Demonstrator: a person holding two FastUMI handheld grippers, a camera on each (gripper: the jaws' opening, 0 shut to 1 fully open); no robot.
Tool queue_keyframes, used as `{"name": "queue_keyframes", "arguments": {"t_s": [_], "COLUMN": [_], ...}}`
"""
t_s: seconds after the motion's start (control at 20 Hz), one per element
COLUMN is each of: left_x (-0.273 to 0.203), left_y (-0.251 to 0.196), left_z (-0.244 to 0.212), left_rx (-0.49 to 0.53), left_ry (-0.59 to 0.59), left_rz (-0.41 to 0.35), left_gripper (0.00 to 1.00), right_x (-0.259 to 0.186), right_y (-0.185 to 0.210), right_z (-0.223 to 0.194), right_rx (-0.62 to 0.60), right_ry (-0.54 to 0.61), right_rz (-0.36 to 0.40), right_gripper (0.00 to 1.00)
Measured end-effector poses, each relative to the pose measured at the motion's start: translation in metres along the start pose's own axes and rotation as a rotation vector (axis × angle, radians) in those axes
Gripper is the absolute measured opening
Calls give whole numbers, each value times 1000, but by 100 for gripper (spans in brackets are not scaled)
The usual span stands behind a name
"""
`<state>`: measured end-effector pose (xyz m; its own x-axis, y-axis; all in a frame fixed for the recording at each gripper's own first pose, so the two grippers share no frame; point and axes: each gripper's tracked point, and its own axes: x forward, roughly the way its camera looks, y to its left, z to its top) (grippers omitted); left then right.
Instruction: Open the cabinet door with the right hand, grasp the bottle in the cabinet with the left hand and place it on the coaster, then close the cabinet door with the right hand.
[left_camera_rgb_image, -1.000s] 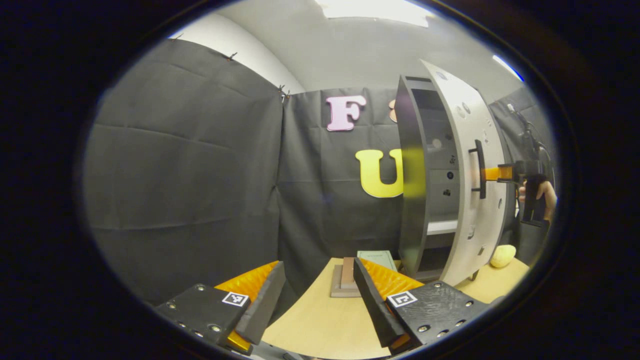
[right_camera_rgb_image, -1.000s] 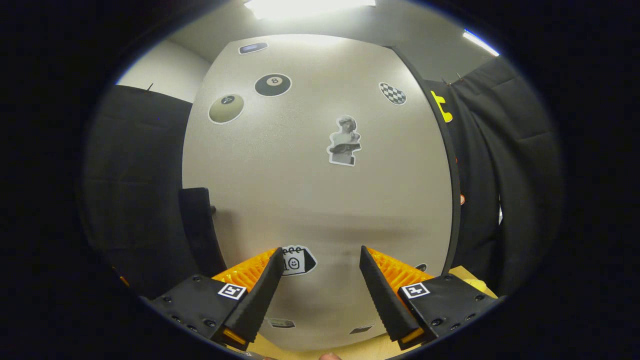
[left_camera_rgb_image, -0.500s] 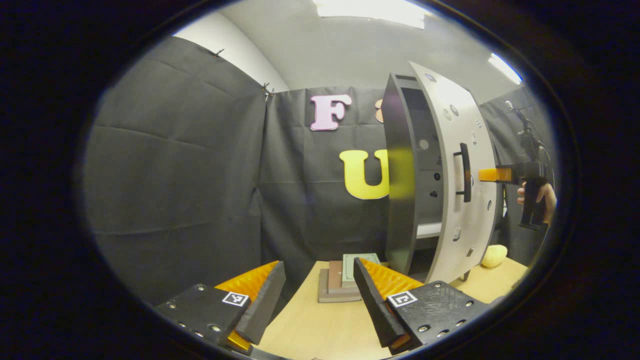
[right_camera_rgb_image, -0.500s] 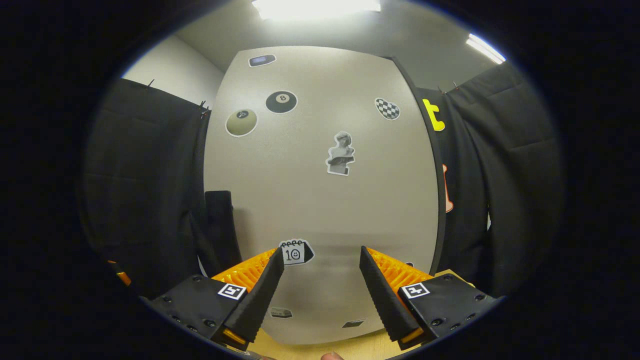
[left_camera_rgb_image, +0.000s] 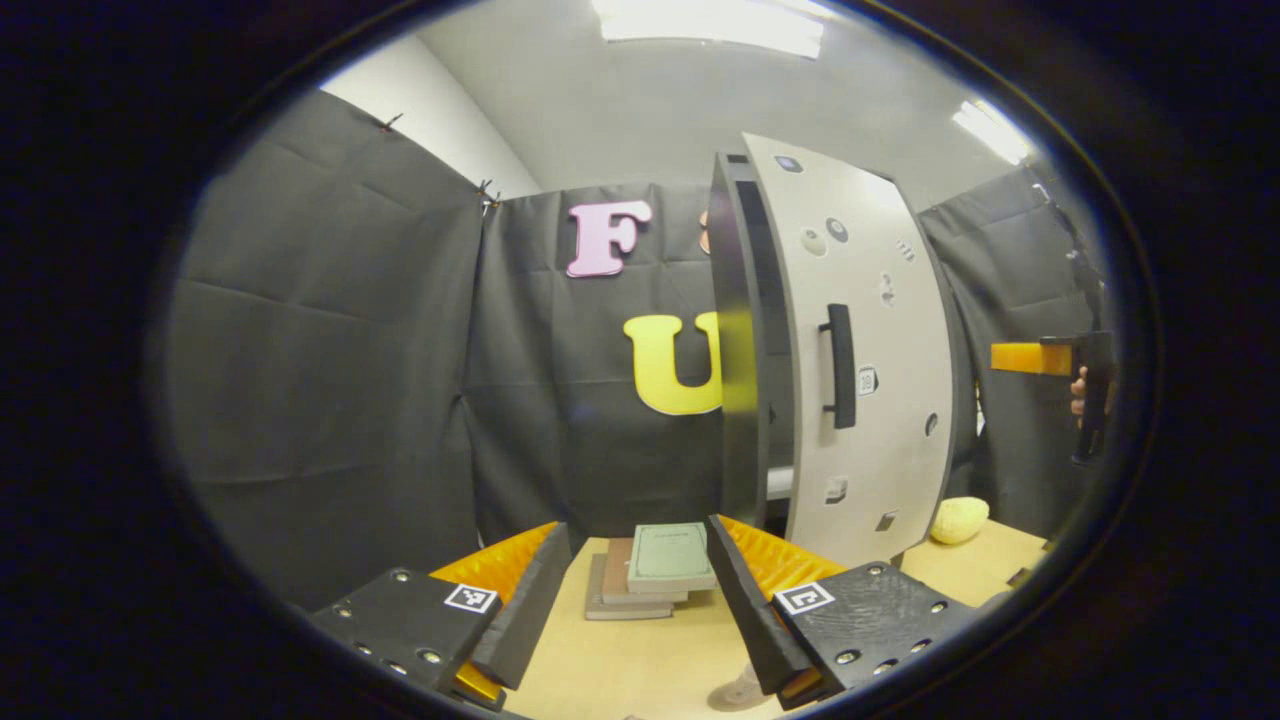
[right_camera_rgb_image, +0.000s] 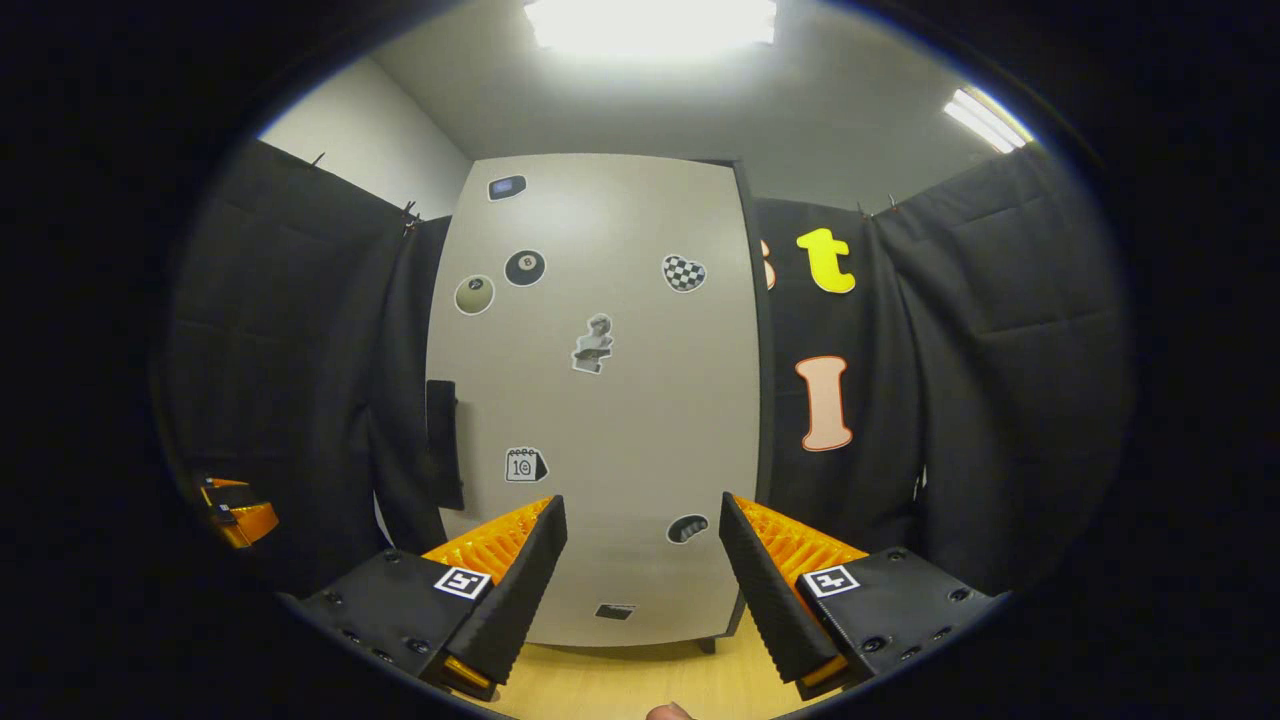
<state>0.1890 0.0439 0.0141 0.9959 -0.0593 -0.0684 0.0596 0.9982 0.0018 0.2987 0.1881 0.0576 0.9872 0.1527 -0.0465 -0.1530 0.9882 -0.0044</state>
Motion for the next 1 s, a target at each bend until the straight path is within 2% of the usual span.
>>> {"name": "queue_keyframes", "arguments": {"t_s": [0.05, 0.15, 0.25, 0.3, 0.45, 0.5, 0.7, 0.75, 0.8, 1.0], "left_x": [1, 2, 0, 0, 1, 3, 6, 6, 4, 2], "left_y": [-9, -27, -41, -47, -65, -70, -85, -88, -91, -99], "left_z": [4, 10, 15, 17, 21, 22, 25, 25, 26, 27], "left_rx": [-4, -9, -5, -3, -2, -1, 7, 7, 8, 14], "left_ry": [-3, -9, -17, -18, -17, -16, -17, -17, -17, -16], "left_rz": [-6, -15, -21, -24, -34, -35, -40, -42, -43, -42], "left_gripper": [82, 85, 82, 82, 82, 85, 82, 85, 82, 85], "right_x": [-7, -21, -31, -34, -48, -53, -60, -62, -63, -66], "right_y": [-10, -29, -44, -52, -72, -77, -92, -95, -96, -103], "right_z": [1, 2, 0, -1, -7, -9, -18, -20, -21, -25], "right_rx": [-10, -28, -35, -40, -56, -58, -59, -56, -51, -26], "right_ry": [-3, -2, 0, 3, 9, 10, 19, 21, 21, 27], "right_rz": [-9, -27, -34, -39, -58, -60, -71, -73, -73, -75], "right_gripper": [98, 98, 98, 93, 93, 93, 93, 93, 98, 98]}}
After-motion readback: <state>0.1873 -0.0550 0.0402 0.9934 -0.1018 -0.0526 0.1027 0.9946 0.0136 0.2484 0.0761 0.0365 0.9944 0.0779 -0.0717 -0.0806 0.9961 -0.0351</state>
